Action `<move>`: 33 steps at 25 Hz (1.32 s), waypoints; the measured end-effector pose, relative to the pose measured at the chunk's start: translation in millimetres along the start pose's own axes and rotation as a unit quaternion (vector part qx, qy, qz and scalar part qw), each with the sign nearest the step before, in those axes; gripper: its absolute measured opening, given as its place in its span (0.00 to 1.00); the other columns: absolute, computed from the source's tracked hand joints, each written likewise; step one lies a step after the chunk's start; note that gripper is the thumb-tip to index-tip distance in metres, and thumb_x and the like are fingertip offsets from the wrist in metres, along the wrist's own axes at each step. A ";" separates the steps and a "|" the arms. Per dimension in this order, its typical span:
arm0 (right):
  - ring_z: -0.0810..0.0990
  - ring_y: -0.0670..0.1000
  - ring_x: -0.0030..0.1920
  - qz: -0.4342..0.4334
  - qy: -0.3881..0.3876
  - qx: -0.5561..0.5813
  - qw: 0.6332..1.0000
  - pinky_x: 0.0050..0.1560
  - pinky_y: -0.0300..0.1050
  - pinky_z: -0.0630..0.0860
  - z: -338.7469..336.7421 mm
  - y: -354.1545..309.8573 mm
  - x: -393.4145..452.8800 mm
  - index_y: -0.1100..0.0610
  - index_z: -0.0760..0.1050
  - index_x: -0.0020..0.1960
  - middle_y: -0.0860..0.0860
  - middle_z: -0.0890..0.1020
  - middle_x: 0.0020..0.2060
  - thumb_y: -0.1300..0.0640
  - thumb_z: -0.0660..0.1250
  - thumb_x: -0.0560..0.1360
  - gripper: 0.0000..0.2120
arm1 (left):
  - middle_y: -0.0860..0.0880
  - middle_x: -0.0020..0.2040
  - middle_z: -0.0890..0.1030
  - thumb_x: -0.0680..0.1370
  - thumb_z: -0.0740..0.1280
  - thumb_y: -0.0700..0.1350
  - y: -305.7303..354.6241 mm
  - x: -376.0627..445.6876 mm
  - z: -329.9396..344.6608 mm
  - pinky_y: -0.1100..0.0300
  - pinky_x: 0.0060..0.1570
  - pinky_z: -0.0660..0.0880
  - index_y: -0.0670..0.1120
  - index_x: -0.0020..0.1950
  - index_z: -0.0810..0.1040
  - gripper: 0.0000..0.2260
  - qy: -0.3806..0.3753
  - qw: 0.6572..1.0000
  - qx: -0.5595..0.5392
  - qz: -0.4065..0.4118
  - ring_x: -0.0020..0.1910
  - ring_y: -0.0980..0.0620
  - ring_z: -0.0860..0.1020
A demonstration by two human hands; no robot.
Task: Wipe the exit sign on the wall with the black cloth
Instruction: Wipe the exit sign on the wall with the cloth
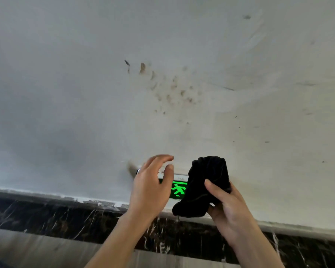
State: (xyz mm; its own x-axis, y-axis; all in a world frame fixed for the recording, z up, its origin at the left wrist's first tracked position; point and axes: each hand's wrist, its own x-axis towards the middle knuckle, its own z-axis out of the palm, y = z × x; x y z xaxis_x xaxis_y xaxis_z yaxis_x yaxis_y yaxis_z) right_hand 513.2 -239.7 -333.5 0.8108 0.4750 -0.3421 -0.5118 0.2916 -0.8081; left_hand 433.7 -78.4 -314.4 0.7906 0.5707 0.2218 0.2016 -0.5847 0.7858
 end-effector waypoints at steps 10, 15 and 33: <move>0.85 0.62 0.50 -0.054 -0.047 0.002 0.997 0.40 0.53 0.82 -36.1 41.1 15.3 0.58 0.78 0.60 0.61 0.85 0.52 0.61 0.74 0.62 0.25 | 0.40 0.76 0.70 0.80 0.60 0.52 -25.9 92.5 -12.2 0.39 0.73 0.57 0.41 0.74 0.73 0.26 0.221 0.795 0.380 0.418 0.75 0.39 0.62; 0.85 0.60 0.50 -0.053 -0.051 0.005 0.997 0.42 0.53 0.82 -41.0 50.1 14.2 0.58 0.78 0.60 0.60 0.85 0.53 0.60 0.75 0.62 0.26 | 0.43 0.77 0.70 0.80 0.61 0.54 -17.5 129.5 -19.4 0.38 0.73 0.56 0.44 0.77 0.70 0.27 0.231 0.669 0.501 0.498 0.75 0.40 0.69; 0.79 0.37 0.52 -0.340 0.111 -0.298 0.885 0.45 0.32 0.78 2.2 91.8 64.9 0.32 0.74 0.55 0.33 0.81 0.51 0.66 0.75 0.67 0.31 | 0.47 0.79 0.57 0.80 0.59 0.59 -42.3 210.2 -27.9 0.41 0.76 0.40 0.46 0.82 0.53 0.35 0.272 0.582 0.494 0.586 0.77 0.43 0.58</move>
State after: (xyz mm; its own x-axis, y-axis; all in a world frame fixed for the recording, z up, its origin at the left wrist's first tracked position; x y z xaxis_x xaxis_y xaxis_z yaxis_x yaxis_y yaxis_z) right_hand 518.2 -180.3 -428.8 0.9431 0.1640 0.2891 0.3040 -0.0737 -0.9498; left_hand 575.2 82.4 -284.8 0.4740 -0.6123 0.6328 0.1547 -0.6495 -0.7444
